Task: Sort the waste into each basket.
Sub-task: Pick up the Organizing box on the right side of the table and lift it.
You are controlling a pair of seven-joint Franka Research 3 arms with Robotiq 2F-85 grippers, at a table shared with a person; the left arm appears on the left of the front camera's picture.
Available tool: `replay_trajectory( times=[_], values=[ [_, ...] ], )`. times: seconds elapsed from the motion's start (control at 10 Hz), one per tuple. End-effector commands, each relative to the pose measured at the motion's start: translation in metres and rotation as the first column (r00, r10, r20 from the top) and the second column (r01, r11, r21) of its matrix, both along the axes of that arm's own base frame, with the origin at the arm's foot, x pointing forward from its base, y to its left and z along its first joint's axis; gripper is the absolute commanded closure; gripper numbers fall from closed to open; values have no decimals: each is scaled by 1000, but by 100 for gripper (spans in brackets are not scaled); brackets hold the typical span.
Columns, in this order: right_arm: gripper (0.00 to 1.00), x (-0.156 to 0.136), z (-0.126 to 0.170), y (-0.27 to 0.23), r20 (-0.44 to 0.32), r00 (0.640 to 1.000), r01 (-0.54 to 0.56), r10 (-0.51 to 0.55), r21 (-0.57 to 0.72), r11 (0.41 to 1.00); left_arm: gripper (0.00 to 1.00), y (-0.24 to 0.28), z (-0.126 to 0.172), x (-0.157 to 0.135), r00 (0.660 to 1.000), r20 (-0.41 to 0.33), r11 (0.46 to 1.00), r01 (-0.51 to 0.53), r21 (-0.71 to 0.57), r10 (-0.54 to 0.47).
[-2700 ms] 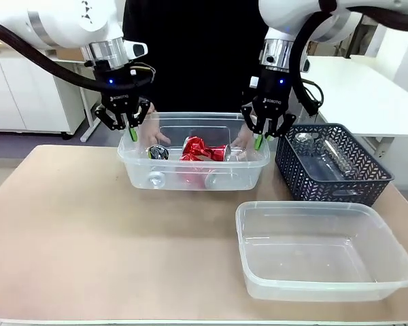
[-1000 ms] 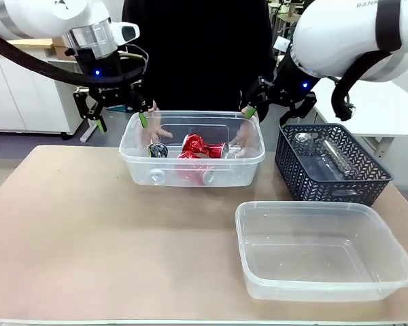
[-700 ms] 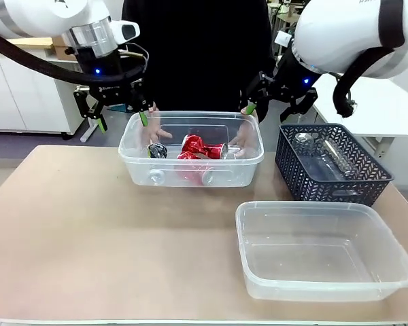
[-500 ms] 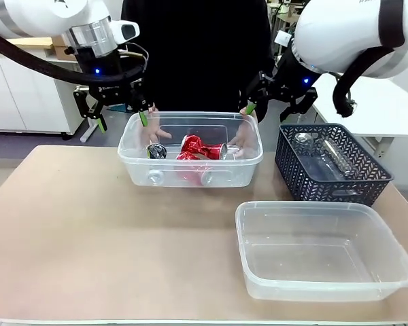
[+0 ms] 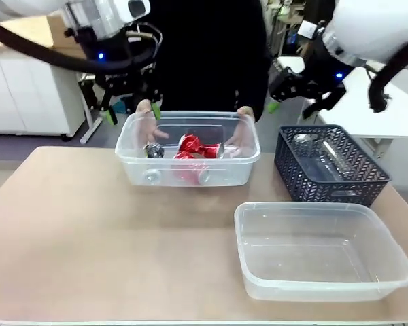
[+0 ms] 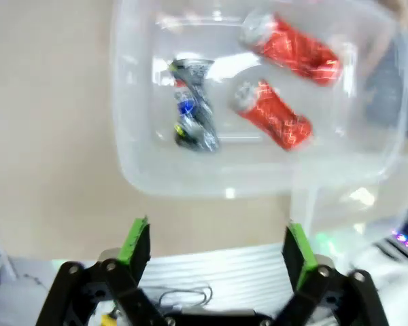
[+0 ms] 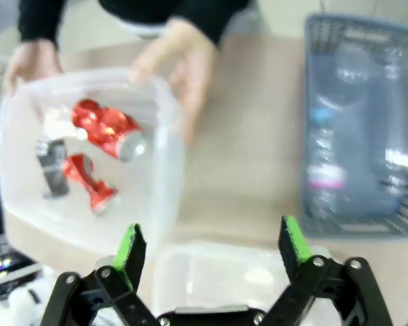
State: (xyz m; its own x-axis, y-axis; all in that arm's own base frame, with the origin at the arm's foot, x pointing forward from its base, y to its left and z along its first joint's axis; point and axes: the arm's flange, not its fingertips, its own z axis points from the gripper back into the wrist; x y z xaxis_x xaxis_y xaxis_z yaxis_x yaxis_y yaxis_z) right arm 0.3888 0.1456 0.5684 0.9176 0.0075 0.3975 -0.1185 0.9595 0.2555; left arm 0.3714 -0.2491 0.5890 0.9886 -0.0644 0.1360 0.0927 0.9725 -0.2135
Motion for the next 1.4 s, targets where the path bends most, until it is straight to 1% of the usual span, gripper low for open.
replay_trajectory(
  times=[0.0, 0.1, 0.2, 0.3, 0.4, 0.5, 0.7, 0.8, 0.9, 1.0, 1.1, 1.2, 1.3],
  values=[
    [0, -70, 8, -86, 64, 998, 33, -25, -119, 992, 0, -43, -13, -28, 996, -86, 1000, -15, 1, 15],
    [0, -85, -3, -114, 68, 996, 65, -53, -193, 979, 0, -72, -26, -37, 977, -211, 1000, 9, -11, -11],
    [0, -93, -15, -132, 60, 994, 108, -96, -247, 963, 0, -101, -43, -38, 965, -259, 997, -49, -57, 32],
    [0, -91, -25, -138, 54, 993, 120, -109, -278, 953, 0, -133, -66, -32, 942, -335, 997, -33, -69, 9],
    [0, -79, -22, -124, 122, 985, 149, -119, -283, 947, 0, -162, -81, -19, 943, -328, 994, -87, -63, 62],
    [0, -99, -4, -139, 59, 992, 118, -107, -222, 968, 0, -110, -54, -59, 965, -262, 1000, 8, -29, -16],
    [0, -99, -4, -139, 59, 992, 118, -107, -222, 968, 0, -110, -54, -59, 965, -262, 1000, 8, -29, -16],
    [0, -92, -6, -141, 72, 991, 130, -116, -254, 958, 0, -139, -80, -42, 950, -313, 999, -14, -45, -1],
    [0, -99, -40, -143, -179, 981, 0, -71, -366, 931, 0, -145, -103, -43, 955, -285, 995, -91, -31, 78],
    [0, -109, -68, -146, -293, 955, -81, -36, -377, 922, 0, -157, -128, -45, 960, -255, 989, -134, -60, 114],
    [0, -119, -99, -150, -389, 920, -124, -52, -414, 902, 0, -170, -152, -43, 963, -222, 984, -168, -58, 151],
    [0, -126, -126, -154, -462, 885, -145, -62, -398, 906, 0, -183, -170, -42, 962, -216, 982, -182, -51, 167],
    [0, -130, -153, -152, -500, 866, -157, -34, -336, 929, 0, -193, -184, -42, 957, -228, 980, -192, -45, 177]
  ],
)
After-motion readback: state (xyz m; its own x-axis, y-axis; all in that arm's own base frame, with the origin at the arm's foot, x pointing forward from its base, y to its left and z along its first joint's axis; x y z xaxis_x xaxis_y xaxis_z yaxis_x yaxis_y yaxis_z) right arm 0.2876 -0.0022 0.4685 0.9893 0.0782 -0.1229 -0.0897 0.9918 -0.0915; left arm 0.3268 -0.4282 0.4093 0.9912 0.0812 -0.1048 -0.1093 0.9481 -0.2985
